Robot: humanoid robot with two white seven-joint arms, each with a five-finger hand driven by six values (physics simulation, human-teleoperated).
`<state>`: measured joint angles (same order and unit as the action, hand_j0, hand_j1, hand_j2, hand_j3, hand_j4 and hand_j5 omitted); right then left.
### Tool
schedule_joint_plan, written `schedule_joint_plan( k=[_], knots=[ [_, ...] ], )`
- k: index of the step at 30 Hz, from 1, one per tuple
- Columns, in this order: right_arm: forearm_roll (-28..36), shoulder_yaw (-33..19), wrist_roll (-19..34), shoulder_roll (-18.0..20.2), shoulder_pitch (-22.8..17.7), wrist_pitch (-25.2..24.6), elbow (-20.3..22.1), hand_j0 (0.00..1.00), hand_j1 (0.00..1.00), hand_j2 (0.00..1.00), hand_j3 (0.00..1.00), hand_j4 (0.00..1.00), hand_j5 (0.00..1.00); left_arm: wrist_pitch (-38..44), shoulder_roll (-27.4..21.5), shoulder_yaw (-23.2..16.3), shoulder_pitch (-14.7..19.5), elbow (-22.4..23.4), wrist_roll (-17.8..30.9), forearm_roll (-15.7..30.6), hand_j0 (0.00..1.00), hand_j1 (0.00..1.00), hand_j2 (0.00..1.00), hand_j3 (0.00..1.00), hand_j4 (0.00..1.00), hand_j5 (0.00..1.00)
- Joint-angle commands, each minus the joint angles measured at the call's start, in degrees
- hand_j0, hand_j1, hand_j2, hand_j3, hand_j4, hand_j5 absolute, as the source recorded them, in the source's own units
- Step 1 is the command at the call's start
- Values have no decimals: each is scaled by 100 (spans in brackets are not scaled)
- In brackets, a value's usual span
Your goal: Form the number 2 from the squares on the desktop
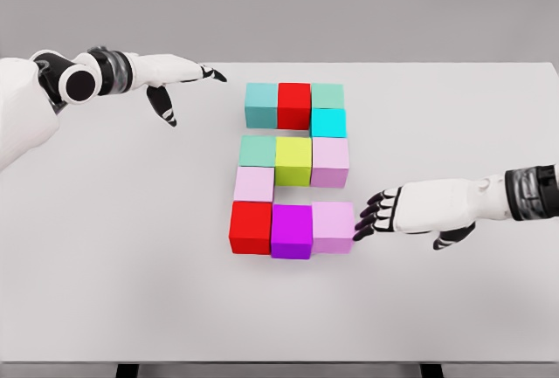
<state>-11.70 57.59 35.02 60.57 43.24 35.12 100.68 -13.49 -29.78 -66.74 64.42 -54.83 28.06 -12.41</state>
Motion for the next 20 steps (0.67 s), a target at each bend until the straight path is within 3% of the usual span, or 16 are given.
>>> schedule_joint_plan(
  k=[1,7,10,11,13,14,15,20],
  knots=[
    [27,16,-2,-19,9,-12,-4,100,100,100,100,100,100,4,-1,3,0,7,-2,11,100,100,100,100,100,100],
    [27,16,-2,-1,18,-12,-31,100,100,100,100,100,100,4,-1,12,9,7,-2,11,100,100,100,100,100,100],
    [36,-63,-2,34,44,-12,-241,100,100,100,100,100,100,4,-1,12,9,7,-2,2,100,100,100,100,100,100],
    [36,-81,-2,34,61,-12,-382,100,100,100,100,100,100,4,-1,12,9,7,-2,2,100,100,100,100,100,100],
    [395,-537,-2,34,62,-12,-1101,100,100,100,100,100,100,4,-1,3,0,16,-2,2,100,100,100,100,100,100],
    [1229,-608,-2,34,62,-12,-1638,100,100,100,100,100,100,4,-1,3,0,16,-2,2,100,100,100,100,100,100],
    [1618,-608,-2,34,62,-12,-1885,100,100,100,100,100,100,4,-1,12,0,16,-2,2,100,100,100,100,100,100],
    [1592,-600,-2,25,53,-12,-1876,100,100,100,100,100,100,-40,-1,3,0,16,-2,-7,100,100,100,100,100,100]
  ],
)
